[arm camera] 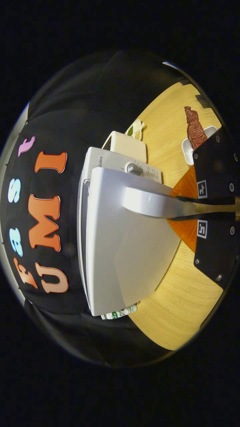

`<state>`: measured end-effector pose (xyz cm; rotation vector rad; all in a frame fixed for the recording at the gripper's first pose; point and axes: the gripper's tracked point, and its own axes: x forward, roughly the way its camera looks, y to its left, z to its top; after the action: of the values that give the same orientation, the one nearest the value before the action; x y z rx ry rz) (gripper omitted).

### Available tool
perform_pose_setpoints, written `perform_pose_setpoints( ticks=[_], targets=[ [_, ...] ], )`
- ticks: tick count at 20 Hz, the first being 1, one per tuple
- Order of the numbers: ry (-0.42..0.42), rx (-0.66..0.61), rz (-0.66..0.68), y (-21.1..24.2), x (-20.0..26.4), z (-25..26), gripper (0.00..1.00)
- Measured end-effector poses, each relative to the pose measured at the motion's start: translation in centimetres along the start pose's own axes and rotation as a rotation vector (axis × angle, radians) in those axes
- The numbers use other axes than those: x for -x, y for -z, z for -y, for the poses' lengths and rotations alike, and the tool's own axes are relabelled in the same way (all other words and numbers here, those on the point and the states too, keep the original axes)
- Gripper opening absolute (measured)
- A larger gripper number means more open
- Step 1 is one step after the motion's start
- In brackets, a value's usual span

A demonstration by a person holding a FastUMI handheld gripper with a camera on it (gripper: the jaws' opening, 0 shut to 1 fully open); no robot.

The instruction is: Open the microwave, put the food inside, and close the microwave door.

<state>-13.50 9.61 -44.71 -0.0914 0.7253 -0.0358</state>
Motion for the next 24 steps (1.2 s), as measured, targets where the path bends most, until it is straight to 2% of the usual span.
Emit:
perform_pose_setpoints(
  ticks=[8,11,14,18,20,22,24],
  targets=[
    [-0.045,0.002,0.009,2.8,6.1,-4.5,0.09],
    [-0.091,0.008,0.01,3.6,8.7,-7.4,0.09],
    [-0.175,0.034,-0.01,4.8,11.3,-11.0,0.09],
    [-0.34,0.145,-0.066,6.0,14.9,-16.7,0.1],
    [-0.407,0.244,-0.081,6.3,17.0,-17.7,0.09],
    [-0.486,0.282,-0.099,6.4,19.1,-18.2,0.09],
    [-0.523,0.304,-0.105,5.5,20.6,-17.0,0.09]
  ],
)
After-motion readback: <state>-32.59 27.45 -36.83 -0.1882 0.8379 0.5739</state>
